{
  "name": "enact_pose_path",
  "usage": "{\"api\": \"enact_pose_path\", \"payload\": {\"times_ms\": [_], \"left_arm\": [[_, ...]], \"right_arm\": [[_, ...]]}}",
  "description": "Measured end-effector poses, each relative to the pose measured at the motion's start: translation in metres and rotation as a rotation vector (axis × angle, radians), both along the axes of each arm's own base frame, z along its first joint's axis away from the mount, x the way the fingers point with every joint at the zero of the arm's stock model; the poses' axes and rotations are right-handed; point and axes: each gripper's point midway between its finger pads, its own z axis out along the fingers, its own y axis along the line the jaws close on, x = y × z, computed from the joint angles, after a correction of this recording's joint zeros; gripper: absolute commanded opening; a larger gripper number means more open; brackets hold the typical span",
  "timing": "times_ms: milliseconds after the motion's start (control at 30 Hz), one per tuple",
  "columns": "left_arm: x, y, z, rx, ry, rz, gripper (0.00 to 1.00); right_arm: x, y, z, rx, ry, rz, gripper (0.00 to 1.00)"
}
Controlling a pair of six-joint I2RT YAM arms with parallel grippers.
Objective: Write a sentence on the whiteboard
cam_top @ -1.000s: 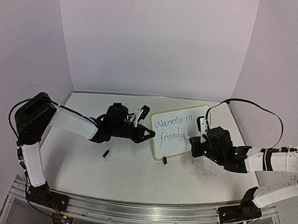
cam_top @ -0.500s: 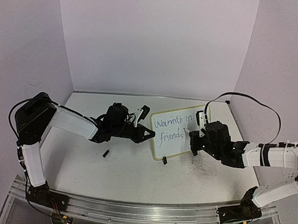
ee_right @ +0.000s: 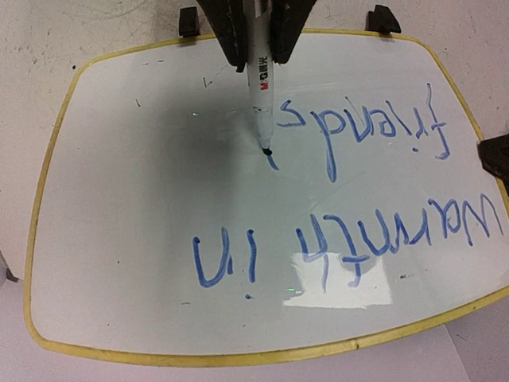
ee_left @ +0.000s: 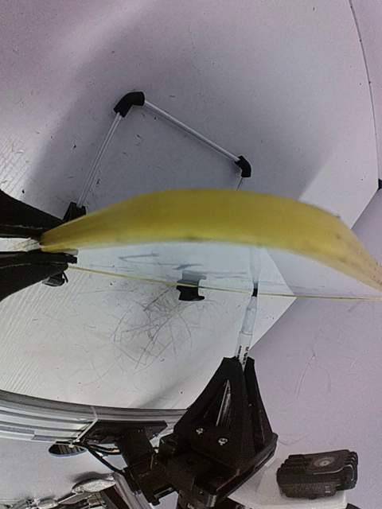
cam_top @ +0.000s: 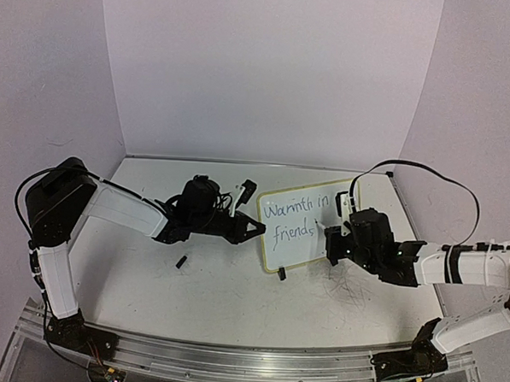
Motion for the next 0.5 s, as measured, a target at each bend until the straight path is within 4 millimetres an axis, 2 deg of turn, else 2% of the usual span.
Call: {"api": "enact_pose_path", "payload": {"times_ms": [500], "left_arm": [[0.0, 0.0, 0.0, 0.0, 0.0, 0.0, 0.0]], "right_arm": [[-0.007, -0.001, -0.011, 0.012, 0.061, -0.003, 0.0]]}}
